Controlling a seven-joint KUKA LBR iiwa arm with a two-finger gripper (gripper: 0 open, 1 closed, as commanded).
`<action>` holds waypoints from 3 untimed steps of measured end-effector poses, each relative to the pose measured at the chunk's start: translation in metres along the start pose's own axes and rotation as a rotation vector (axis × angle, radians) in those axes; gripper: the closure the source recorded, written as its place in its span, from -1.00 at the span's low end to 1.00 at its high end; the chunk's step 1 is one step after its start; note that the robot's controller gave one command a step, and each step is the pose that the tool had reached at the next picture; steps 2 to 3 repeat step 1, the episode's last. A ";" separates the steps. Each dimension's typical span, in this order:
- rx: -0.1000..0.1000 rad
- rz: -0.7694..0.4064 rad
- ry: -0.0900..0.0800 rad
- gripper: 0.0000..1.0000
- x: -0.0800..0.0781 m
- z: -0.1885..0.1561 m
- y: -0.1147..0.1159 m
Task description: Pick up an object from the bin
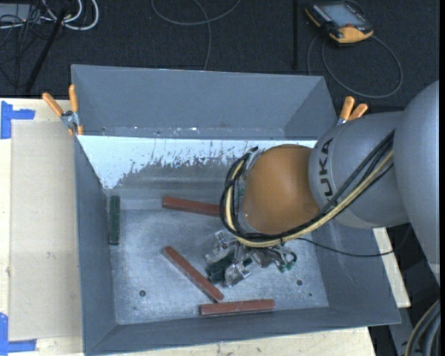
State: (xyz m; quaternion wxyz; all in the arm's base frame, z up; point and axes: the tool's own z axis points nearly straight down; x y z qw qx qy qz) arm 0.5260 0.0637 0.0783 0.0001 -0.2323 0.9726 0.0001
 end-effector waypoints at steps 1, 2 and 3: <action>0.000 0.040 0.000 1.00 -0.012 -0.130 0.011; 0.000 0.040 0.000 1.00 -0.012 -0.130 0.011; 0.000 0.040 0.000 1.00 -0.012 -0.130 0.011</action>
Offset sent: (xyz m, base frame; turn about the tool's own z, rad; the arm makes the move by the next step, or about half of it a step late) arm 0.0000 0.0000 0.0000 0.0000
